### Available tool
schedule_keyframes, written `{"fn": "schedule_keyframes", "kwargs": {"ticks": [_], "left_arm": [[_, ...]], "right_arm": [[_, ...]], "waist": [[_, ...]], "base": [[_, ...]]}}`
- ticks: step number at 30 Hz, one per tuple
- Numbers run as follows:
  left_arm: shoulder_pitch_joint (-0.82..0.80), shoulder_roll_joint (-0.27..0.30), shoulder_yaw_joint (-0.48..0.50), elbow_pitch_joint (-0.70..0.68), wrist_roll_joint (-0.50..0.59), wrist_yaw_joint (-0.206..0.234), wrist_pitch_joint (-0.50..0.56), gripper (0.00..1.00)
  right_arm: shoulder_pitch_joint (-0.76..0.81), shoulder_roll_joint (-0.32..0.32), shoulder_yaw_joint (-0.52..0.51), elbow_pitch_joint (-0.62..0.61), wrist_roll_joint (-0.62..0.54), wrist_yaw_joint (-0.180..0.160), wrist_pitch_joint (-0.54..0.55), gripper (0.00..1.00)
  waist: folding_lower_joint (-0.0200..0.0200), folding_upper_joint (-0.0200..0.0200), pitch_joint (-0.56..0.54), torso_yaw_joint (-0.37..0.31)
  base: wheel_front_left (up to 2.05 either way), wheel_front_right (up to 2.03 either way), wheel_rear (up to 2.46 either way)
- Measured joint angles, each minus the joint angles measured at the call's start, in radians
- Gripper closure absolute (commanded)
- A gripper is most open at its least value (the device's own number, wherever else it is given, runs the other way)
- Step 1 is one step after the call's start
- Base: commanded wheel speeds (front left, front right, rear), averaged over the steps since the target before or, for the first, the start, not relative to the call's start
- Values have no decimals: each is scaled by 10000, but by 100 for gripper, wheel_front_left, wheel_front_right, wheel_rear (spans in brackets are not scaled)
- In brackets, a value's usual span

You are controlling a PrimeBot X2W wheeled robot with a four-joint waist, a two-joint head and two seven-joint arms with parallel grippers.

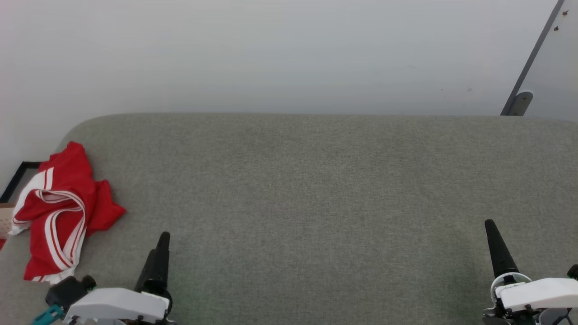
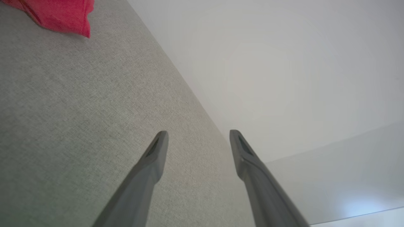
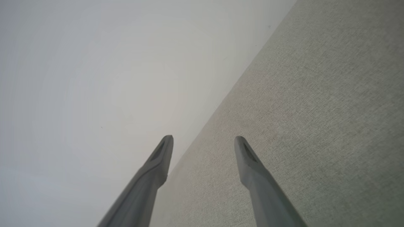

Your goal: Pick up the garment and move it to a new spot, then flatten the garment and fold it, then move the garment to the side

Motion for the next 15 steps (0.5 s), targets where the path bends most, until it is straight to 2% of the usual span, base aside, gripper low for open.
{"fn": "schedule_keyframes", "kwargs": {"ticks": [15], "left_arm": [[-86,763,-738,-46,2874,654,-523,0]], "right_arm": [[-193,-75,-33,33,-2899,0,-307,0]], "waist": [[0,0,-26,-107]], "base": [[0,0,0]]}}
